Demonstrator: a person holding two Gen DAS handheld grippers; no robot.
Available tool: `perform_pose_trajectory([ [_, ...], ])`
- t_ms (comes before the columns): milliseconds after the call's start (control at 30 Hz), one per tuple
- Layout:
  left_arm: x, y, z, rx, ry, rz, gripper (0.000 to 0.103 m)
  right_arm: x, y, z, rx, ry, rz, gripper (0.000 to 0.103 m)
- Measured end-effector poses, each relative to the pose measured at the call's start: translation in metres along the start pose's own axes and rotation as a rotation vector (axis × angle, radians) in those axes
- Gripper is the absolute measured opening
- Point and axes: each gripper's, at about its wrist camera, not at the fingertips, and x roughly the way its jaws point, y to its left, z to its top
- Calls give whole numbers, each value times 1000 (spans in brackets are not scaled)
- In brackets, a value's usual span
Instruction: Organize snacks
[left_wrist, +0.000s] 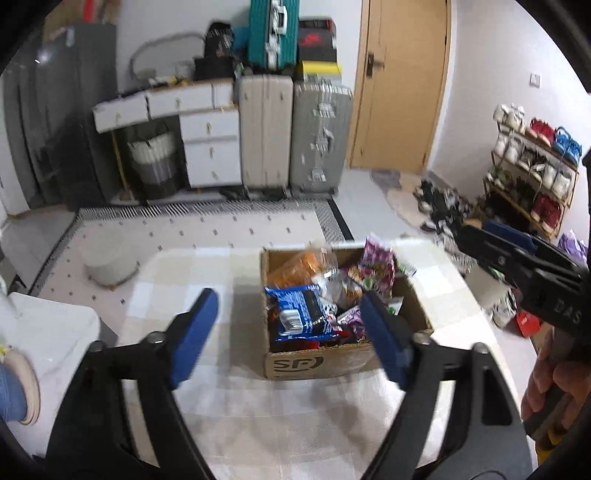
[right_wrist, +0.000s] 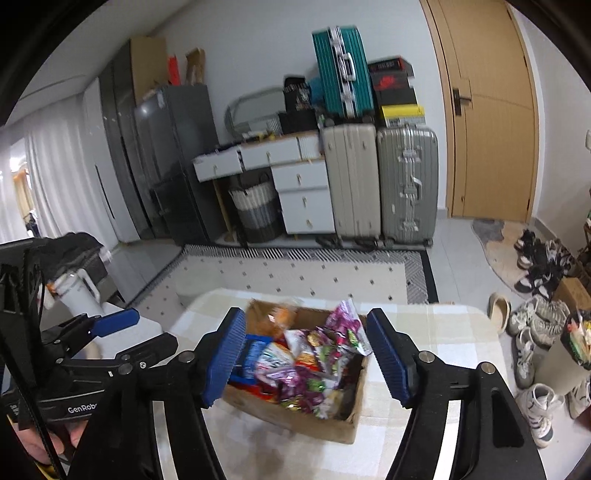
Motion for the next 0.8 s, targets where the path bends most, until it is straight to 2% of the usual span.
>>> perform_pose_trajectory([
  [67,-26,-1,-3,-1,-32,8,81,-27,9,-2,-8,-37,17,73],
  [133,-48,1,-5,-8,-51,8,81,-56,18,-7,-15,-82,34,83],
  [200,-73,1,-12,-17,-78,8,85,-83,26,-14,-21,-125,45,87],
  [267,-99,0,-22,-22,-110,8,95,-108,34,-23,-26,-161,62,89],
  [333,-125,-1,-34,-27,-146,12,102,-128,41,-31,-28,-187,73,97],
  [600,-212,-7,-90,-31,-204,0,102,-212,61,-88,17,-268,134,100],
  [800,-269,-11,-142,-31,-228,3,102,-256,66,-130,80,-253,155,100],
])
